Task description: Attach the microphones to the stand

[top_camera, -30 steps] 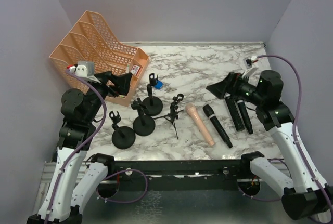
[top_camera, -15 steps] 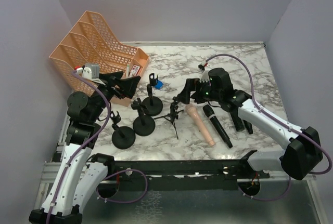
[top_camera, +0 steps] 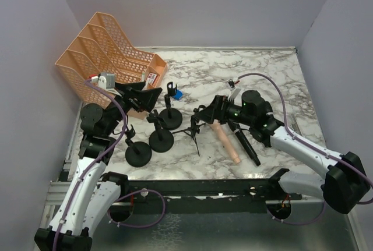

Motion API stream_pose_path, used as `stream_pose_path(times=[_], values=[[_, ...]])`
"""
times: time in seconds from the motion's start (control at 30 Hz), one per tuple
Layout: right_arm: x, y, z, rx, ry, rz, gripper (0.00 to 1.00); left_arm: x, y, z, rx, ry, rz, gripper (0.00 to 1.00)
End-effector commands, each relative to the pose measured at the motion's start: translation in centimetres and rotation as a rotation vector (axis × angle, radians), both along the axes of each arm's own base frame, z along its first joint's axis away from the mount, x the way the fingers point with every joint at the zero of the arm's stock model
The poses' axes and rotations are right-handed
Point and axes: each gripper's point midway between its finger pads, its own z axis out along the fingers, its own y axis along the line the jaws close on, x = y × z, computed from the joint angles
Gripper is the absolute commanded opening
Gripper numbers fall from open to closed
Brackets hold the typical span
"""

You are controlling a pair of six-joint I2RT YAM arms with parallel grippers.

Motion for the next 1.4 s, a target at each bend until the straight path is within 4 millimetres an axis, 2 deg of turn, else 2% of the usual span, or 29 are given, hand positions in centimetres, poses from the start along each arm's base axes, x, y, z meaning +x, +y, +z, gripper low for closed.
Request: stream_pose_path(times=[0.0, 0.1, 0.2, 0.37, 0.53, 0.63, 0.87, 1.13, 1.23, 1.37], values=[[-1.6, 1.3, 2.2, 0.026, -0.198, 0.114, 0.93, -0.3, -0.7, 0.2, -0.02, -0.008, -0.056, 0.99], [-2.2, 1.7, 0.7, -0.034, -0.221, 0.14, 0.9, -0.4, -1.8, -0.2, 0.001, 0.014, -0.126, 0.99], [-1.9, 1.7, -1.0, -0.093, -0.227, 0.104, 0.84, -0.3, -2.9, -1.0, 0.009, 0.064, -0.202, 0.99], [-1.9, 2.1, -3.0, -0.175, -0.24, 0.073, 0.73, 0.1, -3.6, -1.9, 0.008, 0.119, -0.239, 0.98], [-1.8, 2.7, -3.9, -0.229, -0.242, 0.067, 0.48, 0.1, -4.2, -2.6, 0.01, 0.17, -0.284, 0.97], [-1.7, 2.7, -4.1, -0.236, -0.239, 0.053, 0.41, 0.0, -4.9, -3.4, 0.012, 0.205, -0.319, 0.94], [-1.4, 2.4, -3.8, -0.232, -0.26, 0.027, 0.19, -1.3, -6.6, -4.4, 0.033, 0.232, -0.417, 0.89], [-0.6, 2.8, -2.3, -0.24, -0.397, 0.053, 0.09, -3.1, -11.0, -5.8, 0.097, 0.235, -0.526, 0.91], [-0.1, 2.9, -1.3, -0.231, -0.437, 0.04, 0.04, -2.8, -12.0, -6.8, 0.117, 0.268, -0.542, 0.9], [-0.2, 3.0, -0.9, -0.185, -0.476, 0.03, 0.01, -1.3, -12.0, -8.3, 0.093, 0.359, -0.48, 0.89]])
